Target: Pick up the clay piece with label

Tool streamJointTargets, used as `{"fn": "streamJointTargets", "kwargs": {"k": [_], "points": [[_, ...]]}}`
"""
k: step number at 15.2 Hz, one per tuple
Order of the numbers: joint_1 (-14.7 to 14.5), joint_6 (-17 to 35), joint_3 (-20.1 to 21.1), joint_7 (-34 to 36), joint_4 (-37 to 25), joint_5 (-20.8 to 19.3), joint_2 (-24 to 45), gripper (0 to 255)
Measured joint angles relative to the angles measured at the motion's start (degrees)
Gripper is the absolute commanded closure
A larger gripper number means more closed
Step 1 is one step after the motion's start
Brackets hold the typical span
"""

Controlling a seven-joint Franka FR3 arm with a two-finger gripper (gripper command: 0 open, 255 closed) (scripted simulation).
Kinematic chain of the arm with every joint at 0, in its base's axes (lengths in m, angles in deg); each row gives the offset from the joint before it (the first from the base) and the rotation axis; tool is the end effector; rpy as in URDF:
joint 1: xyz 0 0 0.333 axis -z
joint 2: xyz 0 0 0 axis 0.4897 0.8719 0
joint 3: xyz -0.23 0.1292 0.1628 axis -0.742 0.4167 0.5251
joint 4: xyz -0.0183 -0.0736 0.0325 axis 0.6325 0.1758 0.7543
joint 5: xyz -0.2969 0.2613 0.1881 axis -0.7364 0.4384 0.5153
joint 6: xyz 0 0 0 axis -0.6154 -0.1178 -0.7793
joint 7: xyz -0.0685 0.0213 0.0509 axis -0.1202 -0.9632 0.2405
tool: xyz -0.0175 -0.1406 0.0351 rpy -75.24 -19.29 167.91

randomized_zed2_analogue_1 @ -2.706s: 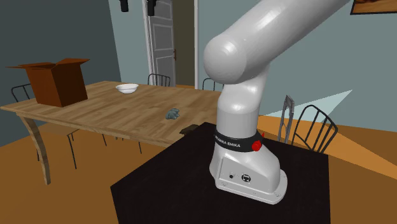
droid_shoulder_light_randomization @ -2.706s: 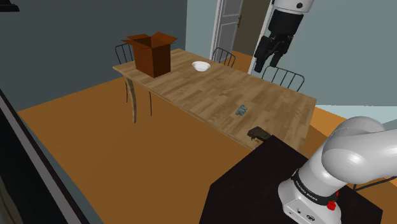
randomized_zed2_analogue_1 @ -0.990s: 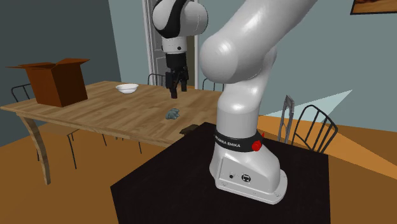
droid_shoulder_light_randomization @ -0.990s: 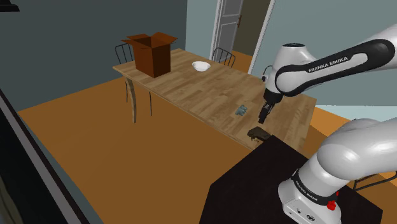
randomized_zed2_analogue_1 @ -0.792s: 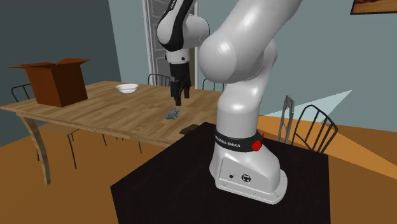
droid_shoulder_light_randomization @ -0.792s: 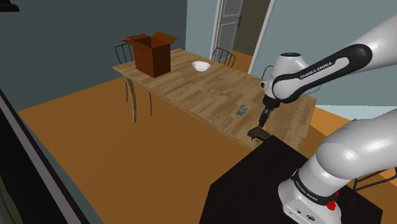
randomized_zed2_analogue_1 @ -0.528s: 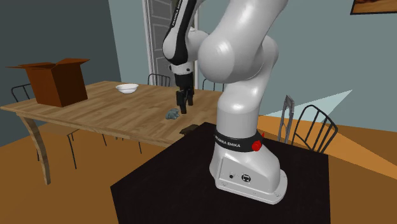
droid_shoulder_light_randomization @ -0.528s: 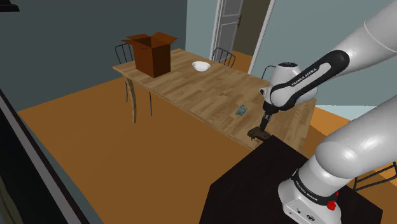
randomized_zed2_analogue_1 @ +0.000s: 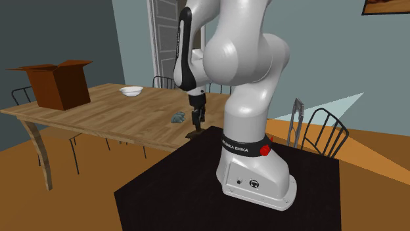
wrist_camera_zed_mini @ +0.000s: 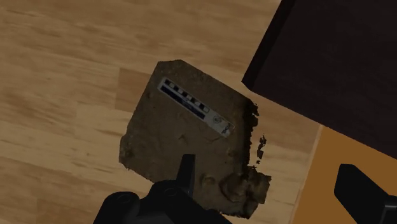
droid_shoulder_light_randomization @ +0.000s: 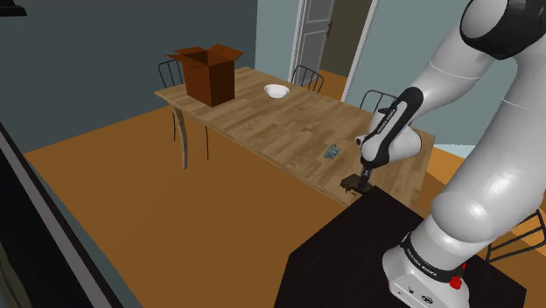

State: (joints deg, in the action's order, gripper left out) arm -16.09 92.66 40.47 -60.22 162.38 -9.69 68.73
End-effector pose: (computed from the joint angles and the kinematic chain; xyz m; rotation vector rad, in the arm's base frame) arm 0.3023 -0.2145 0.0670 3.0078 0.5831 -0.1133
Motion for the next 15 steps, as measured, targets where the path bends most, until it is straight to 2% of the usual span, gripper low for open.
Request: {"fn": "streamJointTargets", "kwargs": {"k": [8,9,15], "points": [[4.7,7.8,5.3,-2.4,-3.2,3.4,10.9,0],[4.9,8.2,5.5,-2.4,-3.3,3.4,11.4,255],[5.2,8.7,5.7,-2.4,-3.3,3.5,11.9,255]]}}
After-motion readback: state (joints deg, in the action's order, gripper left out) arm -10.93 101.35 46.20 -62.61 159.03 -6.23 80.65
